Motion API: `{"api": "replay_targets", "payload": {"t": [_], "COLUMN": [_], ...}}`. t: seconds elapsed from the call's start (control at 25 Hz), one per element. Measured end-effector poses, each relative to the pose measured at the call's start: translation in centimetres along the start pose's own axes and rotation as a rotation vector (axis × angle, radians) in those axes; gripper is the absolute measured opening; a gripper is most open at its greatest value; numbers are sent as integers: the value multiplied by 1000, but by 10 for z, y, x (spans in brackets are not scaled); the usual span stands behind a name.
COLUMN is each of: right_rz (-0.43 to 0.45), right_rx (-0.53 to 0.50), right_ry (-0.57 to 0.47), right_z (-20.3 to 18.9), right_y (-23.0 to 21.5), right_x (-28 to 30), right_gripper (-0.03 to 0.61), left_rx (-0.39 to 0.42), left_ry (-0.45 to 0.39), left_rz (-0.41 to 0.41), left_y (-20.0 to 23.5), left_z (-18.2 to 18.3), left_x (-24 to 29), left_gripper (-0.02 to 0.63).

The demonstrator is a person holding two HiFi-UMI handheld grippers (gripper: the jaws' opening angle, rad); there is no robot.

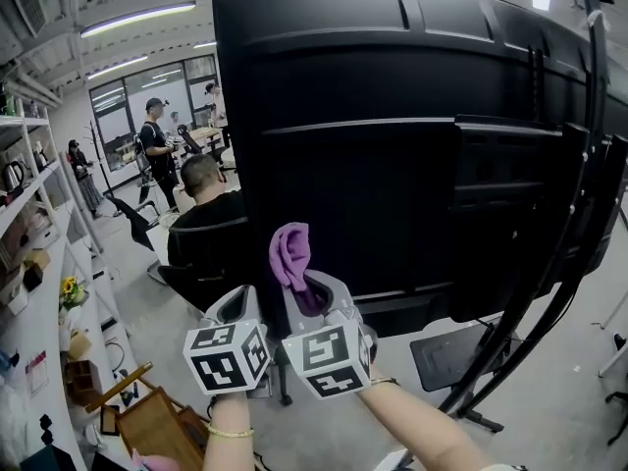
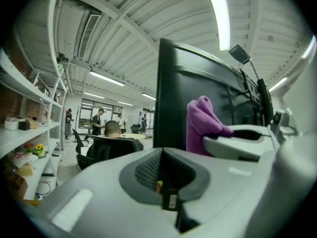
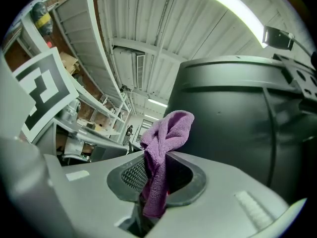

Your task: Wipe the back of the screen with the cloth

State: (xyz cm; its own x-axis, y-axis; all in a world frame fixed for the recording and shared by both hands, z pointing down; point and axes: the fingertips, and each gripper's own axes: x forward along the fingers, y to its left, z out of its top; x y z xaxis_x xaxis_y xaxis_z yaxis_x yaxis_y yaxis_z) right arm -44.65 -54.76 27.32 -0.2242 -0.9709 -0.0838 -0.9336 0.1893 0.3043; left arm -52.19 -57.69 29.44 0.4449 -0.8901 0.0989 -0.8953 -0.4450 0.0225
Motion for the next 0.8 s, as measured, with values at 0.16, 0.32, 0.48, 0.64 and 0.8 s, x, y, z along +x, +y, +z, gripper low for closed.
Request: {"api": "replay_targets", "payload": {"t": [0.16, 0.32, 0.48, 0.64, 0.8], "right_rz": [-125, -314, -434, -457, -418], "right_rx": [10, -41, -48, -35, -53], "right_ry": [-31, -42, -16, 1, -6], "right_z": [30, 69, 93, 111, 131], "right_y": [-73, -154, -206, -211, -191], "right_x": [-32, -64, -80, -70, -43], "right_gripper": [69, 69, 69, 69, 69], "left_rx": [51, 89, 120, 133, 138], "left_ry": [-14, -41, -87, -114, -129], "left_rz": [-101, -208, -275, -287, -242], "left_y": [-56, -115, -154, -160, -132], "left_z": [29, 68, 108, 134, 147], "left_x": [19, 30, 33, 31, 25], "left_gripper": [7, 8, 8, 8, 8]}}
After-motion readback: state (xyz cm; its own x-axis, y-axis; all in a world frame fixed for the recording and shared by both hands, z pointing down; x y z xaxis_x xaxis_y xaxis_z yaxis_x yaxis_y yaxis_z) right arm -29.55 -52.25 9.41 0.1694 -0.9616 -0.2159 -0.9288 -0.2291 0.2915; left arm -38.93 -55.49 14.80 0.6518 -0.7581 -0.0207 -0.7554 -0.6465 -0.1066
